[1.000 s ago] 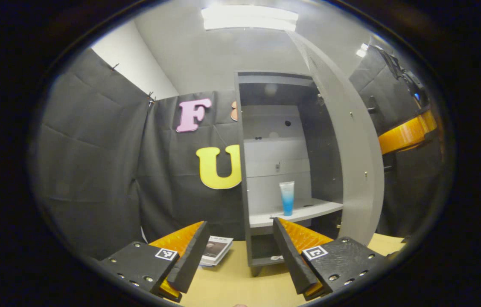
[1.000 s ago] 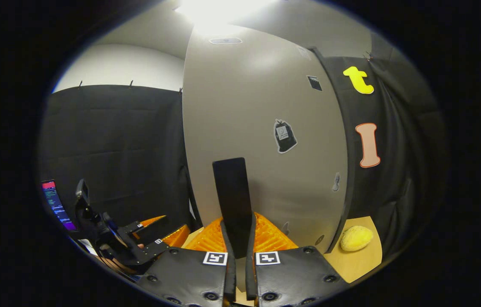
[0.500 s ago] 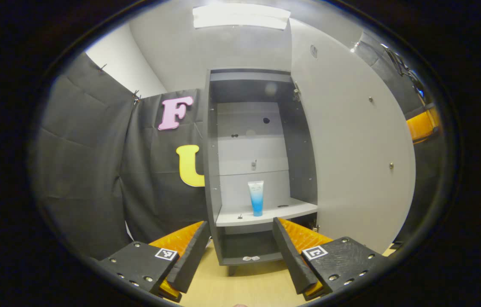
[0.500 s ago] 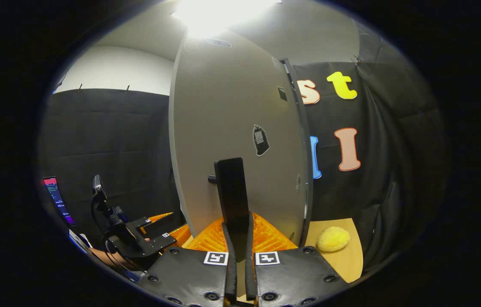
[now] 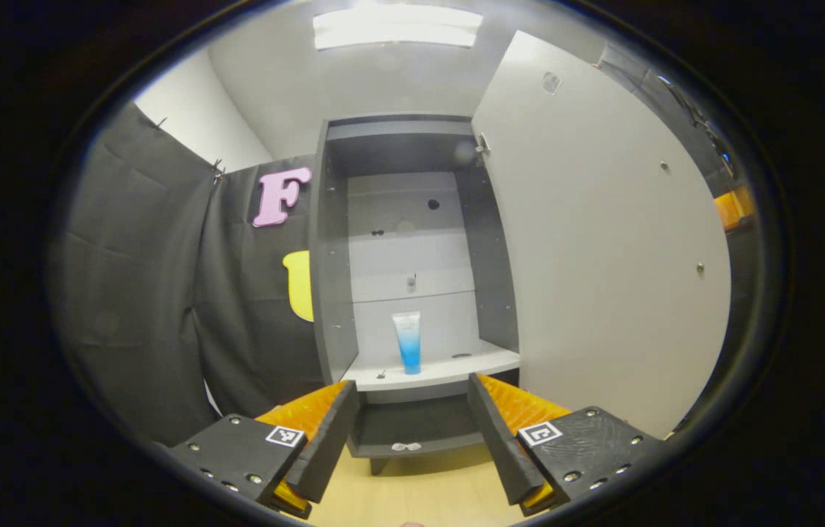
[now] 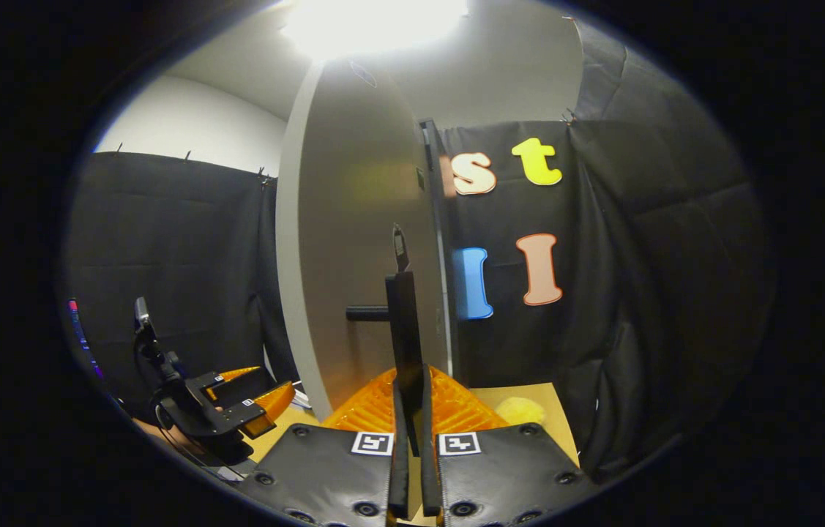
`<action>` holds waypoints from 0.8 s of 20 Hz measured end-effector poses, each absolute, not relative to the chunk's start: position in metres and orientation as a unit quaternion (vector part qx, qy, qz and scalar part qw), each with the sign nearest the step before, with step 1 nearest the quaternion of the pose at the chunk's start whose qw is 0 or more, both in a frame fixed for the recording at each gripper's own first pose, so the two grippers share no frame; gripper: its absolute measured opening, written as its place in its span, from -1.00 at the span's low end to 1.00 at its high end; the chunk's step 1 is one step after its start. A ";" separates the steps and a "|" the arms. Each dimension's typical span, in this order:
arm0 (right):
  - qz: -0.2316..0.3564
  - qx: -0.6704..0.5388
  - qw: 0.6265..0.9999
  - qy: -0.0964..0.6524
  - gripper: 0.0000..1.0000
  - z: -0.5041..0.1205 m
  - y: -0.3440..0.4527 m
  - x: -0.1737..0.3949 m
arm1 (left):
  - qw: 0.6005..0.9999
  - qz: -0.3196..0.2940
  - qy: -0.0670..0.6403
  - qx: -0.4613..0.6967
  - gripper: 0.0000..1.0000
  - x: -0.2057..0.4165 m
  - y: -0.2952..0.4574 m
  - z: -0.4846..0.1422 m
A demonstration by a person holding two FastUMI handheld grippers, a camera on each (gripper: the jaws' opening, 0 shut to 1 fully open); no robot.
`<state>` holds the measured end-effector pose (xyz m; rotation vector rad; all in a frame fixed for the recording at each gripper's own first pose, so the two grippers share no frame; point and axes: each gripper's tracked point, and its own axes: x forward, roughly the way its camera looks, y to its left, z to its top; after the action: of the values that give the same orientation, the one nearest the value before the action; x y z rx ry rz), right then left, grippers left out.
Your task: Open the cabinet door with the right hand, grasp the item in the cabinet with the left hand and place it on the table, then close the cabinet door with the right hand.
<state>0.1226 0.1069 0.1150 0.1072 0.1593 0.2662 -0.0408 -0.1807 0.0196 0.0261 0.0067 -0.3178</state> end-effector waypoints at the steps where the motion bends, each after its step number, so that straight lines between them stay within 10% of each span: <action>1: 0.129 0.061 0.987 0.076 -0.83 0.115 0.104 0.122 | 0.987 -0.159 0.000 0.015 0.80 -0.041 -0.186 0.022; 8: 0.153 0.063 0.985 0.052 -0.57 0.122 0.093 0.096 | 0.989 -0.148 -0.002 0.023 0.80 -0.029 -0.208 0.035; 13: 0.055 0.043 0.997 0.042 0.90 0.107 0.014 0.072 | 0.990 -0.141 0.008 0.020 0.80 0.004 -0.223 0.038; 16: -0.012 0.045 0.997 0.057 0.94 0.086 -0.020 0.064 | 0.989 -0.144 0.012 0.028 0.80 0.033 -0.231 0.039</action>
<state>0.0637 -0.0197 0.0856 0.0896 0.1139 -0.0233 0.0327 -0.2312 0.0391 0.0562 0.0237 -0.2881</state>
